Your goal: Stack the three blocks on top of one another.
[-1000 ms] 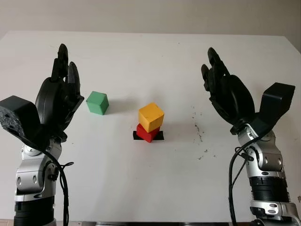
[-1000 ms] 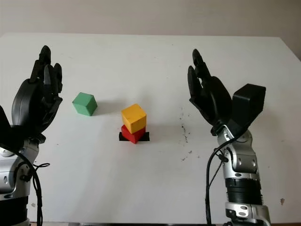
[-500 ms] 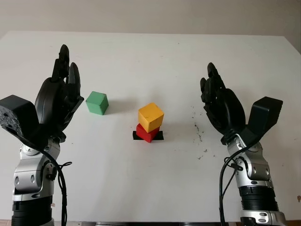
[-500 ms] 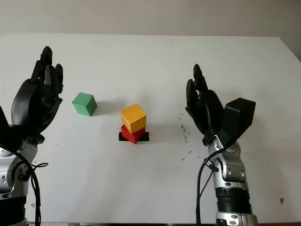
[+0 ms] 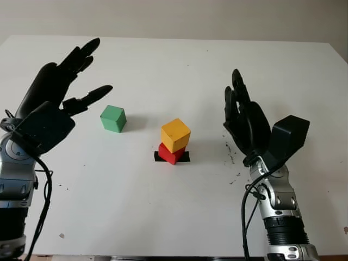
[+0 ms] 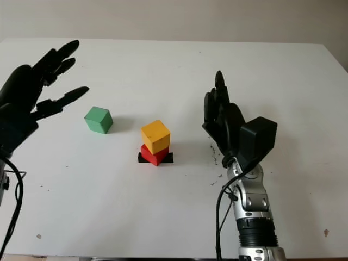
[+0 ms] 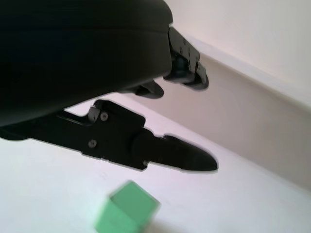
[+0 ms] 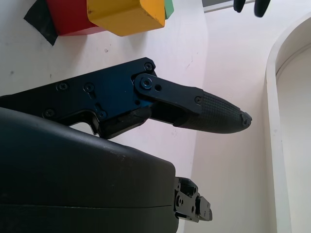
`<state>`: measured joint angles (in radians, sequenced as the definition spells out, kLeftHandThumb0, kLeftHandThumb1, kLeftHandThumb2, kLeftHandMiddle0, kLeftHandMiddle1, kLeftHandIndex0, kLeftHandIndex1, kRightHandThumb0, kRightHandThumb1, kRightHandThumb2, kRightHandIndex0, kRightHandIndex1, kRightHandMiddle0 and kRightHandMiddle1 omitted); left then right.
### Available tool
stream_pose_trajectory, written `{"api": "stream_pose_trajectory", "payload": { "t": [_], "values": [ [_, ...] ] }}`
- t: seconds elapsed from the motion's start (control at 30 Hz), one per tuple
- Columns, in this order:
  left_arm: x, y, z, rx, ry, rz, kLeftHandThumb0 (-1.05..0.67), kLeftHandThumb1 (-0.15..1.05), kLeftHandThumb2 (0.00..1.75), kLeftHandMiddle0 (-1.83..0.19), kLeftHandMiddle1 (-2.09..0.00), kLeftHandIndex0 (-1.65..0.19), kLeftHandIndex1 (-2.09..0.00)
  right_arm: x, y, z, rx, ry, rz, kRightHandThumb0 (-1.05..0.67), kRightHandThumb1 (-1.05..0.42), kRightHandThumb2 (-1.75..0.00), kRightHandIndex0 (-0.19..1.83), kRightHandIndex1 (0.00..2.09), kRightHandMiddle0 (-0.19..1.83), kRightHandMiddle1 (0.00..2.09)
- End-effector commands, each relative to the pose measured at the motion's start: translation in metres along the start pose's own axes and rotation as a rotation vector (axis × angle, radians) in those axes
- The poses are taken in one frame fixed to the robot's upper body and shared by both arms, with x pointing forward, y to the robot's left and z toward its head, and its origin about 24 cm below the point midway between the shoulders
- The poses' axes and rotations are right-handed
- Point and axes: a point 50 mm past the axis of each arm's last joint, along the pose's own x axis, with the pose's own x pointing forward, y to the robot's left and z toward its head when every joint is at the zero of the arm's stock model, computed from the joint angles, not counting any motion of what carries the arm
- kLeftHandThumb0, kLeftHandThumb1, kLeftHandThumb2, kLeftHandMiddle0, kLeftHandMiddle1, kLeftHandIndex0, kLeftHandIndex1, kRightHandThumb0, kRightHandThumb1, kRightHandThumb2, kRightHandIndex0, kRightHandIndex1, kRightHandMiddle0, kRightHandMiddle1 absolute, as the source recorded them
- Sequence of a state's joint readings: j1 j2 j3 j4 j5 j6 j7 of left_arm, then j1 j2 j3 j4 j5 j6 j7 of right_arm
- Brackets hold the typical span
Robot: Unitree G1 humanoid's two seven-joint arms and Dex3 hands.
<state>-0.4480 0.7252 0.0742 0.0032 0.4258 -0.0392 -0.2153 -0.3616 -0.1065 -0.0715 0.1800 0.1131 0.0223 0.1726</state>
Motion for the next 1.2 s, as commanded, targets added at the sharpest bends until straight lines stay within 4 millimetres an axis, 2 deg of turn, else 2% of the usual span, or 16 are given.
{"api": "stream_pose_trajectory", "payload": {
  "t": [0.0, 0.1, 0.23, 0.37, 0.5, 0.77, 1.17],
  "values": [
    [0.006, 0.006, 0.005, 0.115, -0.018, -0.058, -0.54, 0.88, 0.04, -0.39, -0.06, -0.40, -0.21, 0.000, -0.001, 0.000, -0.009, -0.006, -0.001, -0.76, -1.05, -0.75, -0.19, 0.00, -0.19, 0.00],
    [0.014, 0.006, 0.005, 0.250, -0.001, -0.184, -0.62, 0.82, 0.04, -0.30, -0.03, -0.38, -0.13, 0.000, -0.004, 0.000, 0.001, -0.010, -0.013, -0.75, -1.05, -0.75, -0.19, 0.00, -0.19, 0.00],
    [0.026, 0.003, 0.006, 0.369, -0.014, -0.298, -0.69, 0.80, 0.05, -0.22, -0.02, -0.39, -0.09, -0.002, -0.007, 0.000, 0.011, -0.009, -0.012, -0.74, -1.05, -0.74, -0.19, 0.00, -0.19, 0.00],
    [0.037, -0.003, 0.007, 0.456, -0.055, -0.374, -0.72, 0.78, 0.04, -0.17, -0.03, -0.43, -0.09, -0.002, -0.008, -0.001, 0.003, -0.004, -0.006, -0.74, -1.05, -0.73, -0.19, 0.00, -0.19, 0.00],
    [0.044, -0.014, 0.007, 0.514, -0.044, -0.436, -0.67, 0.77, 0.05, -0.13, -0.03, -0.42, -0.07, -0.001, -0.007, -0.002, -0.005, 0.000, 0.002, -0.76, -1.05, -0.74, -0.19, 0.00, -0.19, 0.00],
    [0.049, -0.036, 0.001, 0.513, -0.087, -0.444, -0.67, 0.82, 0.07, -0.09, -0.04, -0.42, -0.06, -0.002, -0.007, -0.002, 0.005, 0.000, -0.003, -0.75, -1.05, -0.73, -0.19, 0.00, -0.19, 0.00],
    [0.047, -0.056, -0.006, 0.524, -0.114, -0.440, -0.64, 0.87, 0.07, -0.20, -0.07, -0.55, -0.11, -0.002, -0.008, -0.003, 0.019, 0.002, 0.001, -0.76, -1.05, -0.70, -0.19, 0.00, -0.19, 0.00]
  ]
}}
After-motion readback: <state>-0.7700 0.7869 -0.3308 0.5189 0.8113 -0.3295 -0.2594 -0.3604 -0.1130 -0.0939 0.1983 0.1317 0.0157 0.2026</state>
